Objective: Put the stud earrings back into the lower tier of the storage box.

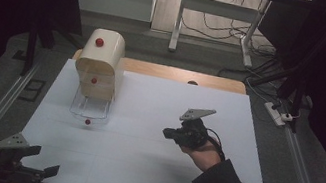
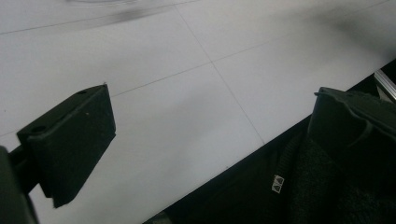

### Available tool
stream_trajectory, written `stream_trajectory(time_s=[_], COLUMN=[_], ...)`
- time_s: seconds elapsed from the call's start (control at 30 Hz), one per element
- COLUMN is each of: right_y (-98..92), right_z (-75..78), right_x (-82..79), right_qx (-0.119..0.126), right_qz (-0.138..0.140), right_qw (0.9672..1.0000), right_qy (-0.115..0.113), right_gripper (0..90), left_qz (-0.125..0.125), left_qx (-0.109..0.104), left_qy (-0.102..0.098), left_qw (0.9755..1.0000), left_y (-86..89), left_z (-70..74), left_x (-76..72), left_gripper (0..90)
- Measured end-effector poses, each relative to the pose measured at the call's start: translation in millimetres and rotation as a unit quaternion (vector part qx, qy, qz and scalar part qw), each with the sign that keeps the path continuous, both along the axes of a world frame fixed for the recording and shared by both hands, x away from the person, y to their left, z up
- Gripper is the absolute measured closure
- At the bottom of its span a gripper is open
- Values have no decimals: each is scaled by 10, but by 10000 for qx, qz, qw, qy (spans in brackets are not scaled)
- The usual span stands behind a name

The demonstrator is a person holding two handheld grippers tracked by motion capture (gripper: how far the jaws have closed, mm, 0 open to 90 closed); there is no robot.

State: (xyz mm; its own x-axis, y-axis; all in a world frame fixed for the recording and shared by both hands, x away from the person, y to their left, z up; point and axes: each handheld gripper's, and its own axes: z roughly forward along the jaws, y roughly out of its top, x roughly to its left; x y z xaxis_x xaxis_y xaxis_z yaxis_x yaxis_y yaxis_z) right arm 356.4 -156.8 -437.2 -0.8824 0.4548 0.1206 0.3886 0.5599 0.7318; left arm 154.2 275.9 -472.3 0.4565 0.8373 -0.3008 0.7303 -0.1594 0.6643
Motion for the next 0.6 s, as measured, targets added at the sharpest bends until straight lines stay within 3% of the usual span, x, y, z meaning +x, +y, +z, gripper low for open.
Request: stream_trajectory(time_s=[0.3,0.6], right_y=[374,755], right_z=[-26,-121], right_x=[107,218], right_qx=[162,267], right_qz=[186,317], right_qw=[9997,9991], right_qy=[-91,-7], right_gripper=[868,868], left_qz=[4,10], left_qx=[-11,-27], left_qy=[-7,-9], left_qw=[10000,10000], left_y=[2,7], left_z=[0,-1], left_x=[-2,-3], left_gripper=[11,10])
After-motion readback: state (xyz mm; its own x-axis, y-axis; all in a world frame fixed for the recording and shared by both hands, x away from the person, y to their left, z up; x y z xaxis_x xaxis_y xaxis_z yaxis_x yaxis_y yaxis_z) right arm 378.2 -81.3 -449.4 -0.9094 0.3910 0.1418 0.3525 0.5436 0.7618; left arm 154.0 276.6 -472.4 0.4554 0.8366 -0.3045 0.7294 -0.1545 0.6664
